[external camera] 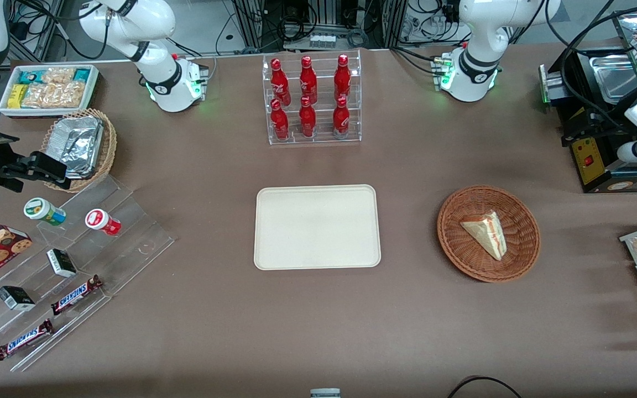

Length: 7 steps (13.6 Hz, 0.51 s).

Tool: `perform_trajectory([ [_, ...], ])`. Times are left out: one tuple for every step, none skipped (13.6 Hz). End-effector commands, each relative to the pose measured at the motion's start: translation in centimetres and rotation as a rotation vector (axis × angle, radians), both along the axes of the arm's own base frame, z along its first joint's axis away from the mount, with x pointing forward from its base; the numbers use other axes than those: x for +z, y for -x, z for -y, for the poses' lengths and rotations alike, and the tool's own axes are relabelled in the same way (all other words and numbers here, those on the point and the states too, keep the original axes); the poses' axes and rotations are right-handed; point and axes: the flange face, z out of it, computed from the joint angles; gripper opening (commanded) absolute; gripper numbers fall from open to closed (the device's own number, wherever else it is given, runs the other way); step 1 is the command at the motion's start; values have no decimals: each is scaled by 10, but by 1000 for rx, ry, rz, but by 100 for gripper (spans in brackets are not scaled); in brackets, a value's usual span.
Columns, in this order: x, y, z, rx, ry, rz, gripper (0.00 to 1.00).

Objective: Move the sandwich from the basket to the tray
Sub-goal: 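Move the left gripper down over the sandwich in the wicker basket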

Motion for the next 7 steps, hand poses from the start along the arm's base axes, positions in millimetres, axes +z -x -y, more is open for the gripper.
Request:
perform_trajectory([
  [-1, -5, -1, 11, -15, -2, 100],
  [-15, -14, 1, 36, -22, -12, 100],
  [-34, -25, 3, 111, -35, -28, 100],
  [-53, -36, 5, 187, -45, -33, 100],
  [-78, -46, 7, 247, -57, -34, 100],
  [-102, -51, 19, 277, -62, -16, 100],
  [-127, -53, 26, 329, -65, 13, 100],
])
